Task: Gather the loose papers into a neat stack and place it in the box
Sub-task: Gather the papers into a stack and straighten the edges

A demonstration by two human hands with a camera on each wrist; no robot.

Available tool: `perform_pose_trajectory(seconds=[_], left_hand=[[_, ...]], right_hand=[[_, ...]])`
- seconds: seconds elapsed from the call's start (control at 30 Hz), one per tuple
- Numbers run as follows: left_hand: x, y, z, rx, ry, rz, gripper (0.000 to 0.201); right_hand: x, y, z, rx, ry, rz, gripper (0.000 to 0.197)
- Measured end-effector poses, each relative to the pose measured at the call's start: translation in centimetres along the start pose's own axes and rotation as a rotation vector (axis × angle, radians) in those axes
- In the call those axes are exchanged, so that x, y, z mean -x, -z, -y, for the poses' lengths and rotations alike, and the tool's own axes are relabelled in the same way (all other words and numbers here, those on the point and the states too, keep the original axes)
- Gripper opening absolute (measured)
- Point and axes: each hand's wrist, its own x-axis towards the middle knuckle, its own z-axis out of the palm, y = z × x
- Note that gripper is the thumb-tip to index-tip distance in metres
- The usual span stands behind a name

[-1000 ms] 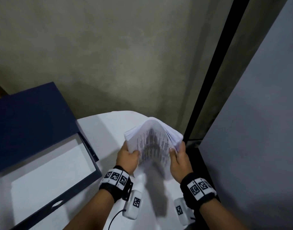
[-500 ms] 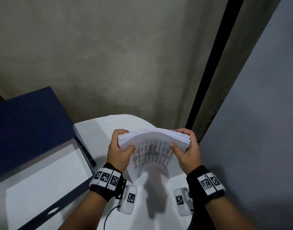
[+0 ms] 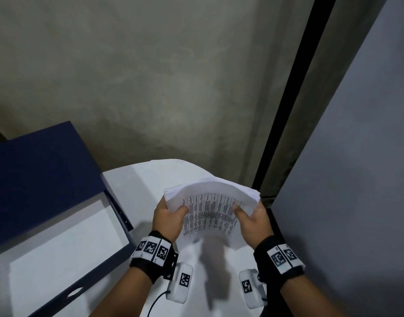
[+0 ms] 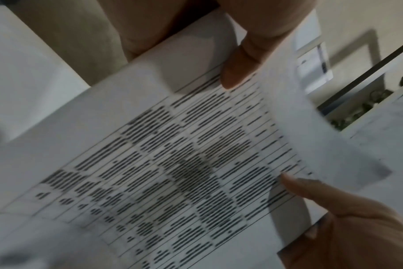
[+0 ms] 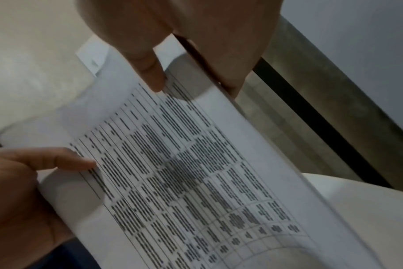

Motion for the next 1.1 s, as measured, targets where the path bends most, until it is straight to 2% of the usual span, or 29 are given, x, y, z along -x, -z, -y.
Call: perform_pose_trajectory(seconds=[0.13,0.33,0.43,0.53,0.67,0.77,0.83,0.9,0.97,1.03,1.1], left_hand=[[-0.4,0.0,0.9,0.029,0.03,0.023,0.037],[0.0,0.8,-2.0,0.179,-0.236,0.129,0.034],[-0.1,0.5,-3.2,0.21,-0.289,0.058,0.03],[-0.4,0.2,-3.5,0.169,-0.254,-0.023,0.023],[-0.8,0.3,-3.8,0.167,-0.22,-0.037,0.013],[-1.1,0.5,-3.6,0.163,-0.207,-0.039,0.014],[-0.9,0.7,-3.2,0.207,-0.231,-0.016,0.022],[-0.4,1.0,-2.6,0.308,-0.276,0.061,0.043],[-0.1,1.4,-1.4,0.359,-0.262,0.175,0.067],[0.1,1.7,0.2,0.304,-0.186,0.226,0.069],[0.0,1.7,1.4,0.099,-0.126,0.146,0.059]], right_hand=[[-0.1,0.0,0.1,-0.012,-0.037,-0.008,0.036],[0.2,0.0,2.4,-0.166,0.109,-0.05,0.034],[-0.1,-0.5,3.7,-0.161,0.168,-0.136,0.03],[-0.8,-1.2,4.2,-0.14,0.087,-0.242,0.02],[-1.2,-1.5,4.2,-0.148,0.049,-0.272,0.019],[-1.4,-1.4,4.3,-0.16,0.049,-0.256,0.018],[-1.3,-1.1,4.3,-0.155,0.071,-0.216,0.02],[-0.8,-0.6,3.8,-0.171,0.118,-0.139,0.034],[-0.1,0.1,2.6,-0.194,0.156,-0.045,0.054],[0.6,0.6,1.2,-0.167,0.159,0.017,0.059],[0.8,0.6,-0.1,-0.082,0.138,0.009,0.053]])
